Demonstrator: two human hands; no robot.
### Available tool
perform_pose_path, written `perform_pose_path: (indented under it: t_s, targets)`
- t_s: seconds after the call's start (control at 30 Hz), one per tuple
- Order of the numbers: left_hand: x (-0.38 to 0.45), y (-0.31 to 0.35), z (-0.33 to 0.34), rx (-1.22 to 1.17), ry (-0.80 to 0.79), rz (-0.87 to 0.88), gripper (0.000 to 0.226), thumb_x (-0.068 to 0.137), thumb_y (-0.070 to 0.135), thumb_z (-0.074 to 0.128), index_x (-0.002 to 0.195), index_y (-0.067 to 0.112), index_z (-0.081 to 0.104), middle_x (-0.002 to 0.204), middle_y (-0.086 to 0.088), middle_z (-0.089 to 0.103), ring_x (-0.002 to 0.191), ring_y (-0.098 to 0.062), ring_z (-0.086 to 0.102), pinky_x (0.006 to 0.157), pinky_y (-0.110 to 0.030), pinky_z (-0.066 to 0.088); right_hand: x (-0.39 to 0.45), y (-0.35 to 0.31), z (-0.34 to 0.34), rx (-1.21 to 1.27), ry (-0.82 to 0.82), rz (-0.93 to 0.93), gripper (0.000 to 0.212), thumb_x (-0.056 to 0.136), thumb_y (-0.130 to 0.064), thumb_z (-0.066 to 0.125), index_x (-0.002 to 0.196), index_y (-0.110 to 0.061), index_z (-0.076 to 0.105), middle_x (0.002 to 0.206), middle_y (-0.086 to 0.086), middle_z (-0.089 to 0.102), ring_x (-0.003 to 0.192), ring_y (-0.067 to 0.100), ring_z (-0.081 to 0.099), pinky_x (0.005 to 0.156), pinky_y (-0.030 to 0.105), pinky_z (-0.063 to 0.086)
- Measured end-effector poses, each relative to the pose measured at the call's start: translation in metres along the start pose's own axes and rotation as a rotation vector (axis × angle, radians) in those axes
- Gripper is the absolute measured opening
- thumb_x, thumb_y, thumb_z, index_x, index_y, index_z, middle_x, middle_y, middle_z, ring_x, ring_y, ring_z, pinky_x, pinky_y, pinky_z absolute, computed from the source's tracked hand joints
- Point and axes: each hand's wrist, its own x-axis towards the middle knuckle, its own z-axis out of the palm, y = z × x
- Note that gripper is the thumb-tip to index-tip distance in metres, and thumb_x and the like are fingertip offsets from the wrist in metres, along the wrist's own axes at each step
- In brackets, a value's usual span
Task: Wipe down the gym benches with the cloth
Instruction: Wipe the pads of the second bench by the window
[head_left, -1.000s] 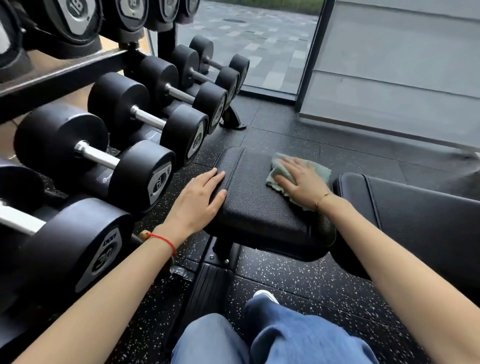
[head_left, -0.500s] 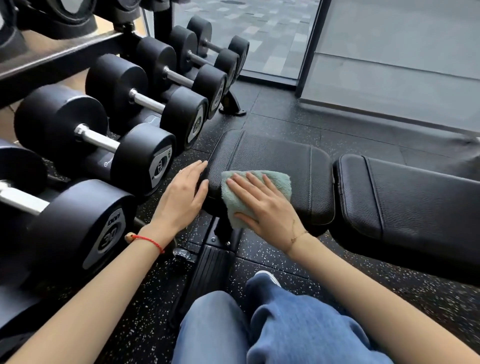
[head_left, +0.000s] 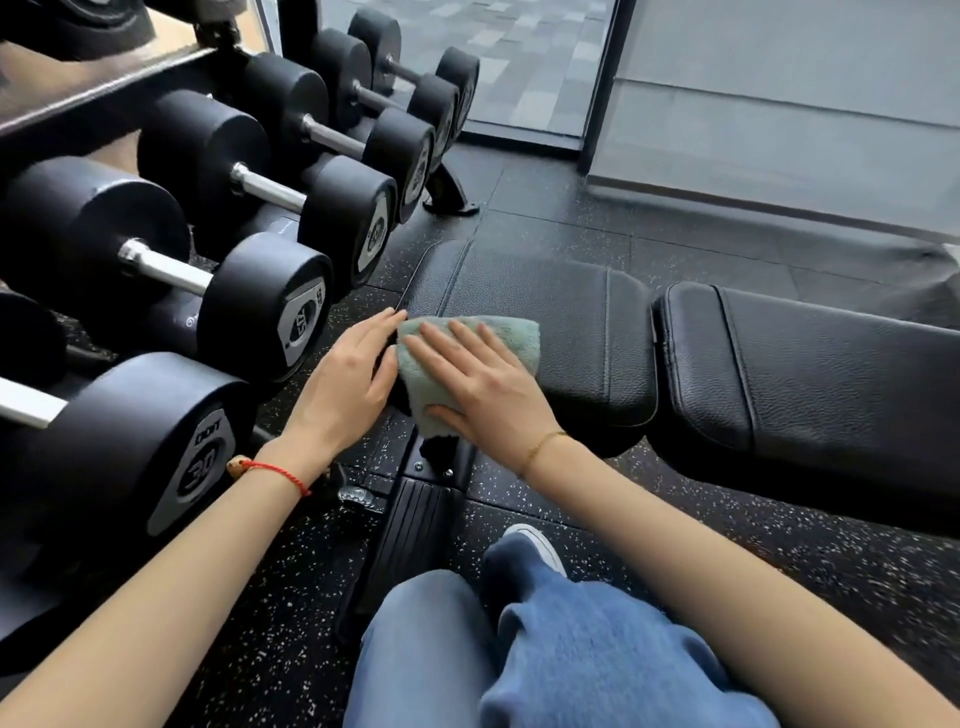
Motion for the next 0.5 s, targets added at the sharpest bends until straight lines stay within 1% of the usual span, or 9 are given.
perform_pose_path:
  t_s: [0.07, 0.13, 0.2, 0.23, 0.3, 0.37, 0.43, 0.5]
  targets:
    - [-0.001, 0.001, -0.001, 0.011, 0.002, 0.004, 0.043, 0.102, 0.018, 0.045, 0.145, 0.012, 0.045, 0.149, -0.006, 0.045, 0.141, -0.013, 0.037, 0.119, -0.022, 0.021, -0.028, 0.018, -0.009, -0.019, 0.002, -0.029, 0.065, 0.088, -0.043, 0.058, 0.145, -0.02, 0.038, 0.15, 0.0, 0.039, 0.139, 0.025, 0.036, 0.116, 0.044, 0.026]
    - [0.0, 0.004, -0.002, 0.012, 0.011, -0.009, 0.044, 0.101, 0.023, 0.044, 0.144, 0.012, 0.047, 0.148, -0.008, 0.047, 0.14, -0.015, 0.038, 0.119, -0.027, 0.022, -0.065, 0.045, -0.021, 0.001, 0.014, 0.005, 0.062, 0.092, -0.046, 0.05, 0.147, -0.022, 0.035, 0.153, -0.002, 0.034, 0.143, 0.021, 0.029, 0.117, 0.044, 0.023]
    - [0.002, 0.009, -0.001, 0.023, 0.024, -0.032, 0.049, 0.098, 0.031, 0.04, 0.142, 0.01, 0.048, 0.148, -0.008, 0.047, 0.14, -0.016, 0.038, 0.119, -0.028, 0.023, -0.092, 0.069, -0.033, 0.123, -0.012, 0.087, 0.06, 0.094, -0.049, 0.045, 0.148, -0.024, 0.033, 0.155, -0.005, 0.03, 0.145, 0.018, 0.022, 0.119, 0.042, 0.018]
    - [0.004, 0.012, 0.0, 0.037, 0.03, -0.036, 0.051, 0.097, 0.034, 0.039, 0.141, 0.01, 0.049, 0.148, -0.008, 0.046, 0.14, -0.016, 0.038, 0.119, -0.027, 0.022, -0.095, 0.078, -0.037, 0.212, -0.027, 0.135, 0.059, 0.094, -0.048, 0.046, 0.148, -0.027, 0.032, 0.155, -0.006, 0.028, 0.146, 0.016, 0.019, 0.12, 0.04, 0.014]
    - [0.008, 0.017, 0.003, 0.069, 0.033, -0.034, 0.052, 0.097, 0.036, 0.039, 0.141, 0.011, 0.049, 0.15, -0.007, 0.044, 0.14, -0.017, 0.036, 0.119, -0.028, 0.022, -0.081, 0.094, -0.036, 0.376, -0.062, 0.248, 0.057, 0.094, -0.044, 0.05, 0.146, -0.029, 0.034, 0.155, -0.006, 0.029, 0.146, 0.016, 0.017, 0.121, 0.037, 0.008]
    - [0.015, 0.021, 0.008, 0.09, 0.024, -0.034, 0.054, 0.096, 0.039, 0.038, 0.141, 0.01, 0.049, 0.15, -0.009, 0.043, 0.141, -0.02, 0.036, 0.12, -0.033, 0.024, -0.042, 0.116, -0.031, 0.43, -0.069, 0.371, 0.056, 0.094, -0.044, 0.051, 0.144, -0.025, 0.039, 0.154, -0.002, 0.032, 0.145, 0.023, 0.02, 0.12, 0.041, 0.01]
    - [0.025, 0.025, 0.014, 0.108, 0.009, -0.031, 0.059, 0.095, 0.043, 0.035, 0.142, 0.009, 0.048, 0.15, -0.01, 0.043, 0.141, -0.022, 0.035, 0.12, -0.038, 0.024, 0.001, 0.133, -0.022, 0.337, -0.129, 0.463, 0.056, 0.095, -0.046, 0.046, 0.146, -0.024, 0.036, 0.155, 0.001, 0.029, 0.146, 0.027, 0.019, 0.12, 0.044, 0.01]
    - [0.035, 0.028, 0.019, 0.114, 0.008, -0.042, 0.059, 0.095, 0.042, 0.035, 0.143, 0.009, 0.046, 0.151, -0.011, 0.042, 0.143, -0.023, 0.034, 0.121, -0.041, 0.023, 0.027, 0.129, -0.014, 0.244, -0.181, 0.47, 0.056, 0.098, -0.045, 0.041, 0.148, -0.024, 0.03, 0.157, 0.001, 0.024, 0.146, 0.027, 0.016, 0.12, 0.044, 0.006]
